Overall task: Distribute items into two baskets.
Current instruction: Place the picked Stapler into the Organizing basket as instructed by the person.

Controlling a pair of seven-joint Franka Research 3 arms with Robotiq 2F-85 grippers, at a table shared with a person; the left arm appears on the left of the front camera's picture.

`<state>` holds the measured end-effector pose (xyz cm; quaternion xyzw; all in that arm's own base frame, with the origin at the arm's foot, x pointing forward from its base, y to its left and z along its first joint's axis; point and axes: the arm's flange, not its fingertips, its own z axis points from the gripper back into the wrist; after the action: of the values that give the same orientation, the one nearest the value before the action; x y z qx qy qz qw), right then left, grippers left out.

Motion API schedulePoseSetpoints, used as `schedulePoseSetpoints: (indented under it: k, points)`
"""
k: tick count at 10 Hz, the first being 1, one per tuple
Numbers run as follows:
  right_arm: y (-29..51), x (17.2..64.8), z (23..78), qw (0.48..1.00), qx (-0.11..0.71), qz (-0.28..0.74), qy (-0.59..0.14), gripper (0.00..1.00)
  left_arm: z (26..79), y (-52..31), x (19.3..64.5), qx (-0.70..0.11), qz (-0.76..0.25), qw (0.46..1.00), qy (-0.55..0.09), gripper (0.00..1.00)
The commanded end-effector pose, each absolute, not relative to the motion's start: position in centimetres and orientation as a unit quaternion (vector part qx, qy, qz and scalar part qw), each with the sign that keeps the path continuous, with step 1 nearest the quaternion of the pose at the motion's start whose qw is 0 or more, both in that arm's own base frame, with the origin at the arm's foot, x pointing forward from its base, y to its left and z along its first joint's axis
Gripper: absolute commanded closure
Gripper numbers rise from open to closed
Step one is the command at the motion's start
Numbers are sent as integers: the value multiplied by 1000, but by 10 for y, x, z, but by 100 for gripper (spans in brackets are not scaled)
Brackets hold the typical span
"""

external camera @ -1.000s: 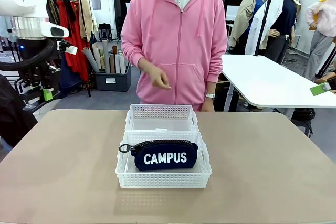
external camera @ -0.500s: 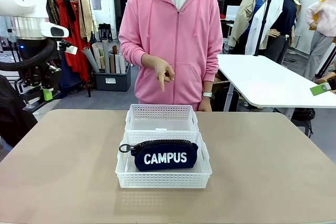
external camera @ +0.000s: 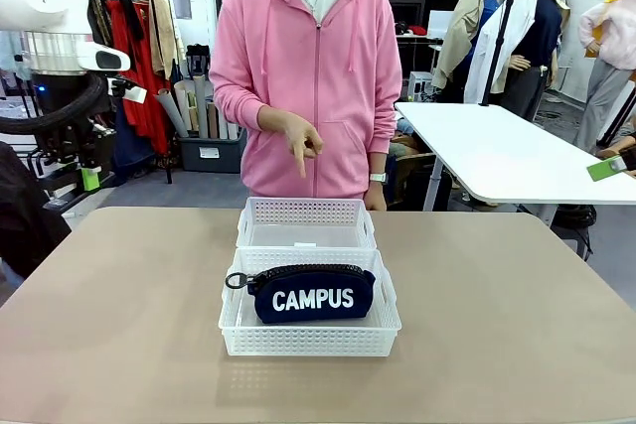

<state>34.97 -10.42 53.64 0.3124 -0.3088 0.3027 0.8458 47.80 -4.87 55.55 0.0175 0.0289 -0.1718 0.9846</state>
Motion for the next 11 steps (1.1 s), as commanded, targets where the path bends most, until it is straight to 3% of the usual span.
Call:
schedulePoseSetpoints:
  k: [1,6,11]
  points:
    - [-103,349,537,841,317,306,-314,0,557,-47,475,11,-165,986,24,100]
    - [-103,349,537,841,317,306,-314,0,562,-44,488,11,-195,980,27,100]
    - [-103,349,537,841,317,306,-314,0,573,-73,529,29,-286,957,38,100]
